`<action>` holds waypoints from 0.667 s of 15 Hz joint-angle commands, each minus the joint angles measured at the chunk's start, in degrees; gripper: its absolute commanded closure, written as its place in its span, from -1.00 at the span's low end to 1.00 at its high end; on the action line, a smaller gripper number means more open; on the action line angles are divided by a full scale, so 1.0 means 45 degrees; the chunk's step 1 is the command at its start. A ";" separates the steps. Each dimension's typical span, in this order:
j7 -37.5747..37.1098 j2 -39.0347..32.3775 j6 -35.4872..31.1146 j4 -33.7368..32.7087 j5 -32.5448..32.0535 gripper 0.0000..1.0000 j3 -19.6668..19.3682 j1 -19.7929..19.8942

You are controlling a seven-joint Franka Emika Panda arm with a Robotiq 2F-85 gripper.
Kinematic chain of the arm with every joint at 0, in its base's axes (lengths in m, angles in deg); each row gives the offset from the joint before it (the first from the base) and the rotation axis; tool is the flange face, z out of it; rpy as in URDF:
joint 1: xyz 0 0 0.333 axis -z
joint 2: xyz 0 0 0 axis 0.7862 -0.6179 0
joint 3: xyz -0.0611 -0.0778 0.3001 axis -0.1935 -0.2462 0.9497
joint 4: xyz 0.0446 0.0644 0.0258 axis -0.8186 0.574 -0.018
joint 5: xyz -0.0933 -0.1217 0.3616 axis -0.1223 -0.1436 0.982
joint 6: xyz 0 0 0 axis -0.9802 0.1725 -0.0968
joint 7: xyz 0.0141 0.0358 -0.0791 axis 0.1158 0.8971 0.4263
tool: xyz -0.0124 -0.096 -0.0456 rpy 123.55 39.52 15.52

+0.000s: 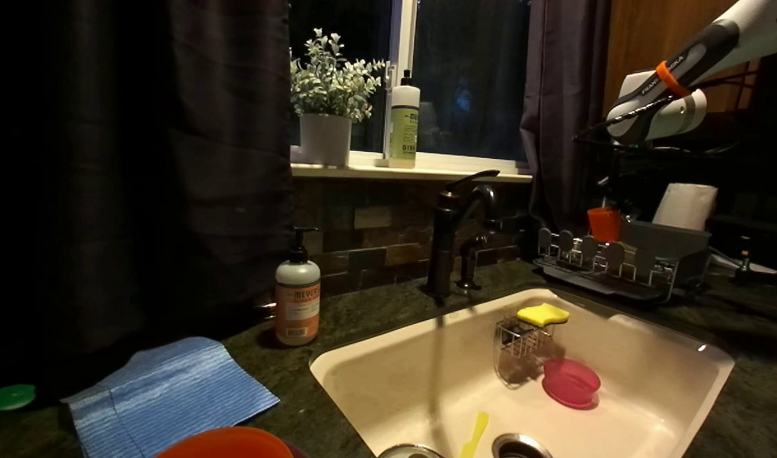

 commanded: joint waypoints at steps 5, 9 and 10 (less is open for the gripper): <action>0.1060 -0.0426 0.0917 -0.0475 0.1000 0.98 -0.0123 -0.0072; 0.1441 -0.0530 0.2153 -0.0884 0.1126 0.98 -0.0148 -0.0068; 0.1461 -0.0572 0.2537 -0.1050 0.1111 0.98 -0.0155 -0.0065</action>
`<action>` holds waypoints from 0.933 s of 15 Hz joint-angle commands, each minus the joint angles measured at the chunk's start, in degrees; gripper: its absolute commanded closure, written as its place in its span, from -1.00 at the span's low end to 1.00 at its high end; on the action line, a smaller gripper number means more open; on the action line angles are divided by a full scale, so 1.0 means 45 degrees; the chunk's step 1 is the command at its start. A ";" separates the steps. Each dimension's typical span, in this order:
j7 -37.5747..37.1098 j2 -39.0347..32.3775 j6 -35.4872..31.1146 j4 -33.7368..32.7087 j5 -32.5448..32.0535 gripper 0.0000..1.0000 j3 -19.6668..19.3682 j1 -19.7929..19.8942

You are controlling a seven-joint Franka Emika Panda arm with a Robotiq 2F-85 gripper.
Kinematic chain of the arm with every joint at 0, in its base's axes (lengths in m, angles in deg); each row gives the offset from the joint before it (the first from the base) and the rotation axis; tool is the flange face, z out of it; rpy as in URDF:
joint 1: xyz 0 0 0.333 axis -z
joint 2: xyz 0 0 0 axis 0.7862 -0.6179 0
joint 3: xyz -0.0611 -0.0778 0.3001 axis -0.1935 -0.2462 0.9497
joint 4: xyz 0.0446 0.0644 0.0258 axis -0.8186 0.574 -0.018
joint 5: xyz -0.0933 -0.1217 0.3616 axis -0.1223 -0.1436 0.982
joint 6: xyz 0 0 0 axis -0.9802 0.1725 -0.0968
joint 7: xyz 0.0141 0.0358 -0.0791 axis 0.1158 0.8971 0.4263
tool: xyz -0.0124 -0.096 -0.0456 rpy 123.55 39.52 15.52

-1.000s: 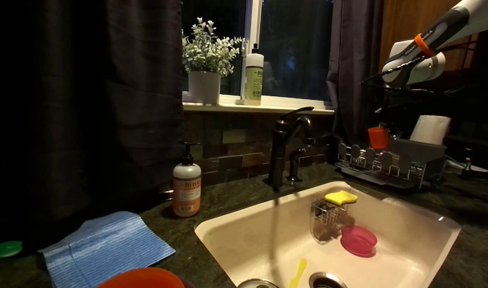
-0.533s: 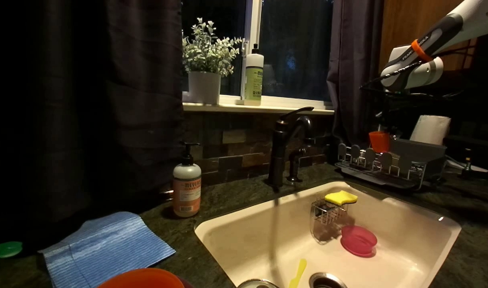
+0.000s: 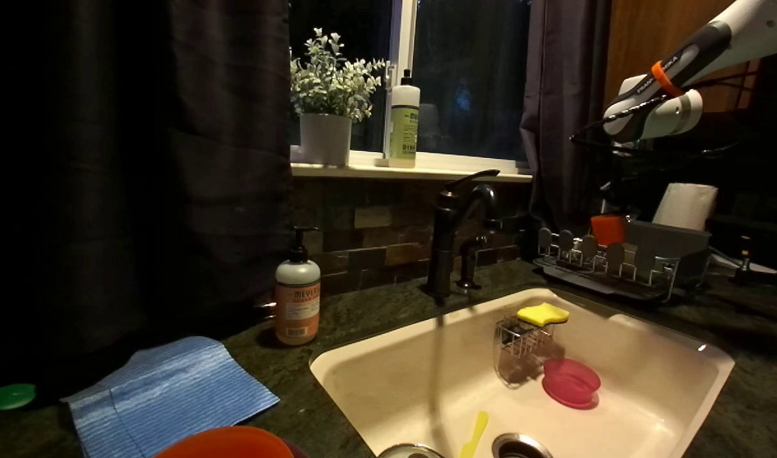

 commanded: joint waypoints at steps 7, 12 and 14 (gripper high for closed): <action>0.0129 -0.0748 0.4337 -0.1858 0.0210 0.98 -0.0133 -0.0104; -0.0067 -0.1067 0.5924 -0.2339 0.0094 0.98 -0.0115 -0.0161; -0.0209 -0.1065 0.6704 -0.2539 -0.0031 0.98 -0.0117 -0.0239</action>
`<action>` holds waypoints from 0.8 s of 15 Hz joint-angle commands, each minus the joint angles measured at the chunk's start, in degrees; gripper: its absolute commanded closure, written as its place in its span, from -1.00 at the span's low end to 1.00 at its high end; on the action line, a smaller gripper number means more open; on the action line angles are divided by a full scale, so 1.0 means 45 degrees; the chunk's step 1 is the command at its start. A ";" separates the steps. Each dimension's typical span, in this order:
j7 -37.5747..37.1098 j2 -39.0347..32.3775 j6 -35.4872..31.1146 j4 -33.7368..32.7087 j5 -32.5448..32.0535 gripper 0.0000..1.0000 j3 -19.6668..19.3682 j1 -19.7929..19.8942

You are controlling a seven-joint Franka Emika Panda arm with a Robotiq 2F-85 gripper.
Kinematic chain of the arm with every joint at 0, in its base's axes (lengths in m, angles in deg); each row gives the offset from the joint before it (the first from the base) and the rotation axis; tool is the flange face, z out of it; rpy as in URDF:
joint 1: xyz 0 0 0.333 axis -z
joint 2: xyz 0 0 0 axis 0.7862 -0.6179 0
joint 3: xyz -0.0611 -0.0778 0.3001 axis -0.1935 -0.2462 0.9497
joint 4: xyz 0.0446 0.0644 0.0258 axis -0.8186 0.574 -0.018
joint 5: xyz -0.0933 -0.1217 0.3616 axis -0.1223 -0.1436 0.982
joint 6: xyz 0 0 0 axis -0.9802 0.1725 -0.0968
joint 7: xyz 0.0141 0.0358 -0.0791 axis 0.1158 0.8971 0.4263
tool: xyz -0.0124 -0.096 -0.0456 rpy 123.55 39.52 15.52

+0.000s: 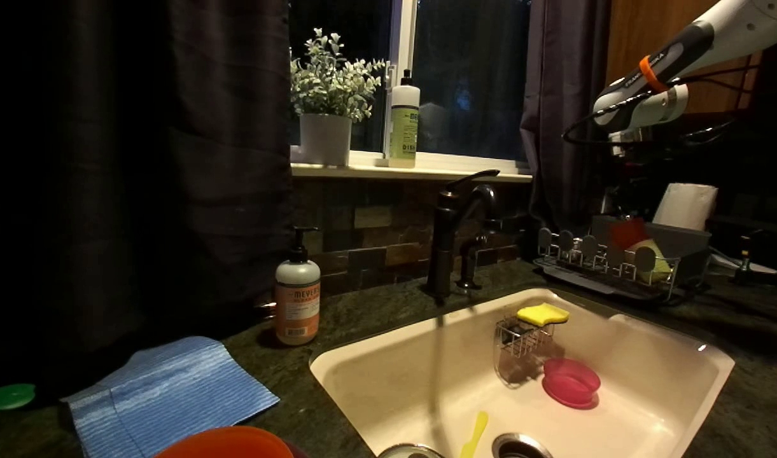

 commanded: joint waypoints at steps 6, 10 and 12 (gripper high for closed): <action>-0.0947 -0.0249 0.1972 -0.0558 -0.0589 0.98 -0.0164 -0.0298; -0.1105 0.0106 0.0758 0.0169 -0.1426 0.98 -0.0120 -0.0455; -0.1344 0.0216 0.0309 0.0507 -0.1593 0.98 -0.0093 -0.0551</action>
